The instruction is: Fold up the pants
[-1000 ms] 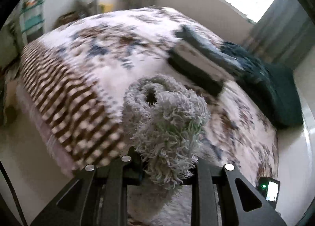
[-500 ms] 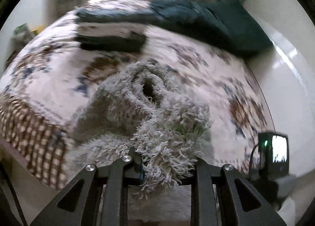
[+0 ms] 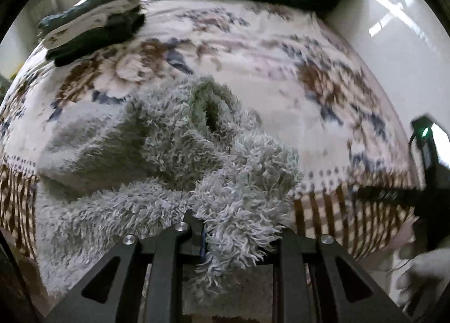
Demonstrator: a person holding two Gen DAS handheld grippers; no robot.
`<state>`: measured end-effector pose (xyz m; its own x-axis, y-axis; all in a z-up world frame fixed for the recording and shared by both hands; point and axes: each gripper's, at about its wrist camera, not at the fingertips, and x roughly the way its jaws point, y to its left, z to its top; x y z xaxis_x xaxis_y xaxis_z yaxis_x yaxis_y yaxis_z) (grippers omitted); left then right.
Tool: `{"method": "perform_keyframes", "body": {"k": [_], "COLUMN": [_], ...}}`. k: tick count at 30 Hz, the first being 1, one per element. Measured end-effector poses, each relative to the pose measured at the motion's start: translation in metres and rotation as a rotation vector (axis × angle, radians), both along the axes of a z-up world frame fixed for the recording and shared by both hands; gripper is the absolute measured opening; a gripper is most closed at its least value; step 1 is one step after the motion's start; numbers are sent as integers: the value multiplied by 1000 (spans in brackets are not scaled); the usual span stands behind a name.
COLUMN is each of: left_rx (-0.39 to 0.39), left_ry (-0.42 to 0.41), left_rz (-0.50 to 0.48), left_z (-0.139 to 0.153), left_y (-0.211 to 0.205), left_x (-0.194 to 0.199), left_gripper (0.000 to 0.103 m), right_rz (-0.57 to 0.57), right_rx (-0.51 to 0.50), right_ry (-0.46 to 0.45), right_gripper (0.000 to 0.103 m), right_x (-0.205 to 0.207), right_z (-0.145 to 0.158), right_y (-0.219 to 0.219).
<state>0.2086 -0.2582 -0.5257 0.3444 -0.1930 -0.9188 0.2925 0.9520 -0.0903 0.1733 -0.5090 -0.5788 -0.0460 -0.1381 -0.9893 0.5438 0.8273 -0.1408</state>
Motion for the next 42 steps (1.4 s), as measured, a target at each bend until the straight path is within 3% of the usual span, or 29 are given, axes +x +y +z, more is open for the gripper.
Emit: {"method": "perform_keyframes", "body": {"k": [3, 7, 15, 18, 20, 23, 28, 36, 42], "left_rx": [62, 96, 92, 89, 63, 56, 106, 175, 189], "left_ry": [43, 50, 49, 57, 50, 9, -16, 58, 98], "left_rz": [-43, -70, -60, -31, -6, 39, 119, 194, 238], "left_z": [-30, -45, -29, -7, 18, 52, 71, 41, 22], "left_y": [-8, -9, -7, 0, 11, 31, 66, 113, 132], "left_x": [-6, -11, -10, -6, -5, -4, 10, 25, 25], "left_gripper": [18, 18, 19, 27, 49, 72, 73, 73, 73], "right_rz": [-29, -132, -168, -161, -159, -140, -108, -8, 44], "right_rx": [43, 335, 374, 420, 471, 527, 585, 659, 658], "right_ry": [-15, -171, -164, -188, -249, -333, -389, -436, -404], "right_gripper": [97, 97, 97, 97, 97, 97, 97, 97, 97], "right_x": [-5, -16, -26, -24, -20, -11, 16, 60, 78], "right_z": [-3, -9, -17, -10, 4, 31, 62, 95, 91], "right_y": [-6, -17, -12, -5, 1, 12, 36, 74, 95]}}
